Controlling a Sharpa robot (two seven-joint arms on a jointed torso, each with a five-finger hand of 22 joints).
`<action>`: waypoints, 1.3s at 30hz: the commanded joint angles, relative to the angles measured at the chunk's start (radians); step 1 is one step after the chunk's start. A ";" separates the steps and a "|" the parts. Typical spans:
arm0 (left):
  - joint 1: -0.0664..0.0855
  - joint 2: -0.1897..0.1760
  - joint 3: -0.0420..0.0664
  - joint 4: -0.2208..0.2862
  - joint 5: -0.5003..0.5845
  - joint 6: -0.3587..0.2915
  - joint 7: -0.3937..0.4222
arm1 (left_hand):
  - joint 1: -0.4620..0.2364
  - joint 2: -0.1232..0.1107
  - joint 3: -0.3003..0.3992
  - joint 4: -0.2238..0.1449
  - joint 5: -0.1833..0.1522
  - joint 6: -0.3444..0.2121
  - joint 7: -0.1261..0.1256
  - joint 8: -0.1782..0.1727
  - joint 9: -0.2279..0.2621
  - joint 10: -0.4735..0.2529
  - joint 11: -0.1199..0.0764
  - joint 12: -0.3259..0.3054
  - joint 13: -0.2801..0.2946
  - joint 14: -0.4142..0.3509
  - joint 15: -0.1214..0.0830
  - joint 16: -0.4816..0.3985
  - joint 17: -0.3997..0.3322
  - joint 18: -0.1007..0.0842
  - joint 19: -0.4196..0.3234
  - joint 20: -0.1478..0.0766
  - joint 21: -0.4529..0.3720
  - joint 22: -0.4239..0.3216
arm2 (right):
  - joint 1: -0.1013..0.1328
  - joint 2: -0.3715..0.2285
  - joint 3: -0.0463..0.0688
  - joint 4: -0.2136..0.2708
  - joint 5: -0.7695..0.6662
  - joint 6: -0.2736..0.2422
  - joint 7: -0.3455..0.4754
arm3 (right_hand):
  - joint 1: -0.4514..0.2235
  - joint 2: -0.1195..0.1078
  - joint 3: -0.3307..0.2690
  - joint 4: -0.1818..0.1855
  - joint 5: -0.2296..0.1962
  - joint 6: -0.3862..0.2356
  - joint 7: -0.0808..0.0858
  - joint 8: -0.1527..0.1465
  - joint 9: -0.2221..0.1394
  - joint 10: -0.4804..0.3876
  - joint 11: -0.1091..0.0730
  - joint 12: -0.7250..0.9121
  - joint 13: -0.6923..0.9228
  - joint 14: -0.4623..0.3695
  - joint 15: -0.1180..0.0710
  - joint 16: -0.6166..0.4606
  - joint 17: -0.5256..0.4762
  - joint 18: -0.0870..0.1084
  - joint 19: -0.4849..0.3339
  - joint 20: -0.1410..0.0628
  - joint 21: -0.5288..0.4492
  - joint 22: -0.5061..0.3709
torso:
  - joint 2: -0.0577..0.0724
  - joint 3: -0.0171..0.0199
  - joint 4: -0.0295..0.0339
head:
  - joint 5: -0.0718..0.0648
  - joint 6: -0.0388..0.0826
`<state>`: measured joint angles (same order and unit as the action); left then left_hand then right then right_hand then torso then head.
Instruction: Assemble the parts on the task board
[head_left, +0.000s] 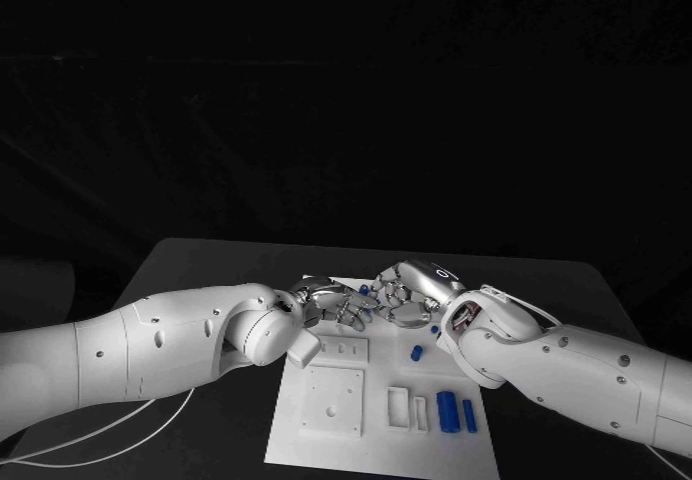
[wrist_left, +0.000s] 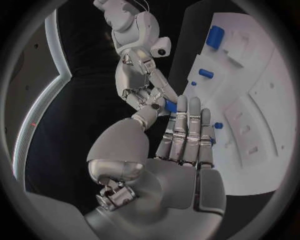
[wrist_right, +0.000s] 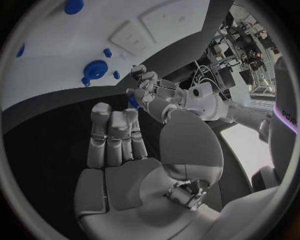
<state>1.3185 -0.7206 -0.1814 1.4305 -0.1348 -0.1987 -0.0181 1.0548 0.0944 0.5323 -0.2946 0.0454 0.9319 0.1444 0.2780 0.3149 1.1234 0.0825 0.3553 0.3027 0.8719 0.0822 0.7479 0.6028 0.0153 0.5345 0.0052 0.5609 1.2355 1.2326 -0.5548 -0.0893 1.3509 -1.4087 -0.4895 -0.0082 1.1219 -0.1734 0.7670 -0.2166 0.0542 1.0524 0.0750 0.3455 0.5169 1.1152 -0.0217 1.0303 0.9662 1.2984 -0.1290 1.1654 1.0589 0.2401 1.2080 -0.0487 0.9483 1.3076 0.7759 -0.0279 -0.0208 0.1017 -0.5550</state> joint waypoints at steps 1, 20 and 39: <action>0.000 0.001 0.000 0.007 0.013 0.044 0.007 | -0.005 0.008 -0.004 0.002 0.005 0.027 -0.020 0.011 0.255 0.007 -0.001 -0.007 -0.001 0.006 -0.001 0.001 -0.002 -0.015 0.002 0.007 -0.006 -0.001 | 0.001 0.000 0.001 -0.007 -0.012 0.006 0.000 | 0.001 -0.011 -0.001 -0.013 -0.005 -0.042 0.016 -0.025 -0.012 -0.005 0.000 0.000 -0.003 -0.003 -0.001 0.001 0.000 0.022 -0.005 -0.004 -0.001 0.006 | 0.000 -0.0005 -0.0007 | 0.001 -0.001; -0.007 0.001 0.000 0.001 0.013 0.046 0.006 | -0.002 0.010 -0.004 0.001 0.005 0.029 -0.021 0.012 0.254 0.010 -0.002 -0.010 -0.003 0.007 -0.001 0.000 -0.002 -0.015 0.002 0.007 -0.008 -0.002 | -0.003 -0.004 0.001 0.003 0.009 0.000 0.037 | 0.006 -0.007 -0.001 -0.015 -0.005 -0.022 0.018 -0.016 -0.007 -0.009 0.003 0.003 -0.007 -0.004 0.003 -0.002 0.000 0.022 -0.005 -0.001 -0.005 0.006 | 0.000 -0.0005 0.0001 | 0.000 -0.002; -0.009 -0.002 0.000 0.001 0.029 0.067 0.010 | -0.002 0.010 -0.004 0.001 0.005 0.029 -0.021 0.012 0.254 0.012 -0.002 -0.012 -0.003 0.007 -0.001 0.000 -0.003 -0.015 0.003 0.007 -0.008 -0.002 | -0.008 -0.006 0.001 0.000 0.018 0.002 0.048 | -0.009 0.032 -0.008 -0.013 -0.005 0.015 0.005 0.003 0.004 -0.006 -0.009 0.008 -0.008 -0.002 -0.009 0.003 0.005 0.022 -0.005 0.000 -0.001 0.011 | 0.000 -0.0005 0.0002 | -0.002 -0.003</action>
<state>1.3112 -0.7257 -0.1810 1.4262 -0.1184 -0.1691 -0.0175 1.0515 0.0964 0.5296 -0.2973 0.0472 0.9335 0.1460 0.2783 0.3150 1.1257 0.0801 0.3475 0.3009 0.8718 0.0822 0.7479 0.6011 0.0152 0.5345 0.0052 0.5573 1.2347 1.2247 -0.5614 -0.0896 1.3512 -1.3885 -0.4888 0.0294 1.1124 -0.1510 0.7617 -0.2304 0.0542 1.0555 0.0725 0.3452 0.5223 1.1098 -0.0234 1.0324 0.9595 1.2969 -0.1292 1.1655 1.0625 0.2403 1.2036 -0.0515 0.9470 1.3081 0.7755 -0.0286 -0.0200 0.0993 -0.5581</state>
